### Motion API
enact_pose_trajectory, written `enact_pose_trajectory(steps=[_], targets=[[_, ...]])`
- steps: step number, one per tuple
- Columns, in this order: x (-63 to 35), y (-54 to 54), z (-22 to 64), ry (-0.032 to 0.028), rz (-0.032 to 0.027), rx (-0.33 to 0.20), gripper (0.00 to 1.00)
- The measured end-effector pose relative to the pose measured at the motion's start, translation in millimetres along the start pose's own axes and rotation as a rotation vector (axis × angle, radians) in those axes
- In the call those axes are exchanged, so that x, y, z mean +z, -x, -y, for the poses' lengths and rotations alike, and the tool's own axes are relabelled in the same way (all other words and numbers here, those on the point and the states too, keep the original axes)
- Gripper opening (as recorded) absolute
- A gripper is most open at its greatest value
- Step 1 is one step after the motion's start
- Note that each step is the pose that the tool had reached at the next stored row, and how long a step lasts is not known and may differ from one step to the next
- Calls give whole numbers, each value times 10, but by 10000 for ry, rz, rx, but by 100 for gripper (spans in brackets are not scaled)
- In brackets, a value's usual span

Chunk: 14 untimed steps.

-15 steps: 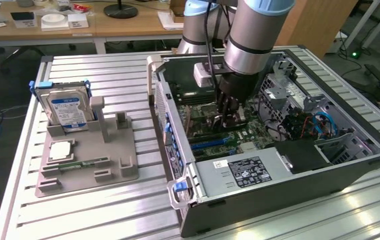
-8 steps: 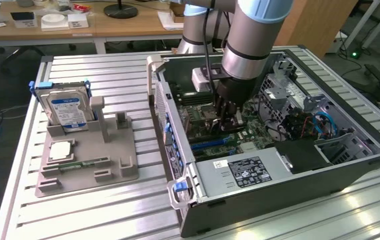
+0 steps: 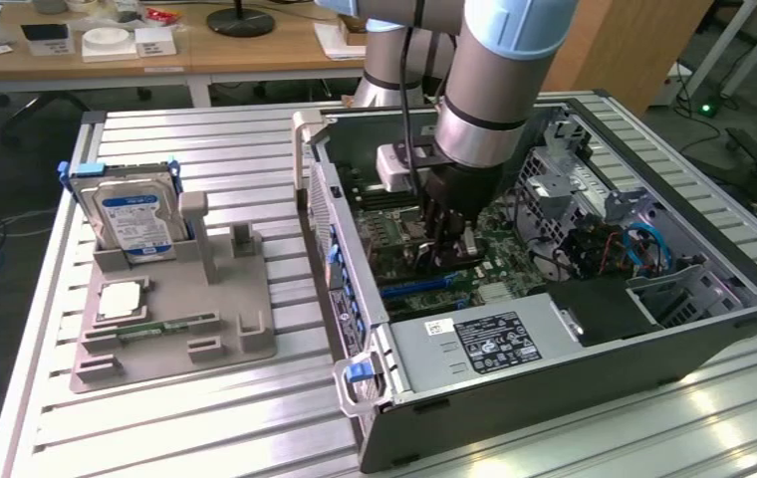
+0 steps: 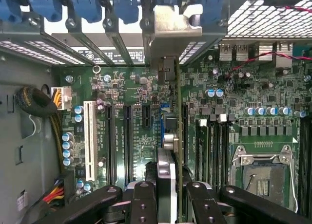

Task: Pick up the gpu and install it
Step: 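Insert the gpu into the slot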

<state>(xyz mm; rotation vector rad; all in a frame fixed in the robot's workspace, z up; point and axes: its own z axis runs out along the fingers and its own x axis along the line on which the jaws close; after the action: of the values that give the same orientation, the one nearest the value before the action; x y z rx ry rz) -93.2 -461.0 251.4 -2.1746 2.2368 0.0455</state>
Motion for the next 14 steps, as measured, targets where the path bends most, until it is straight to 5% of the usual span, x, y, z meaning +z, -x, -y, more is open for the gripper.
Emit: enact_pose_trajectory(steps=[14], targets=[[50,-32,-50,1,0,-7,28]])
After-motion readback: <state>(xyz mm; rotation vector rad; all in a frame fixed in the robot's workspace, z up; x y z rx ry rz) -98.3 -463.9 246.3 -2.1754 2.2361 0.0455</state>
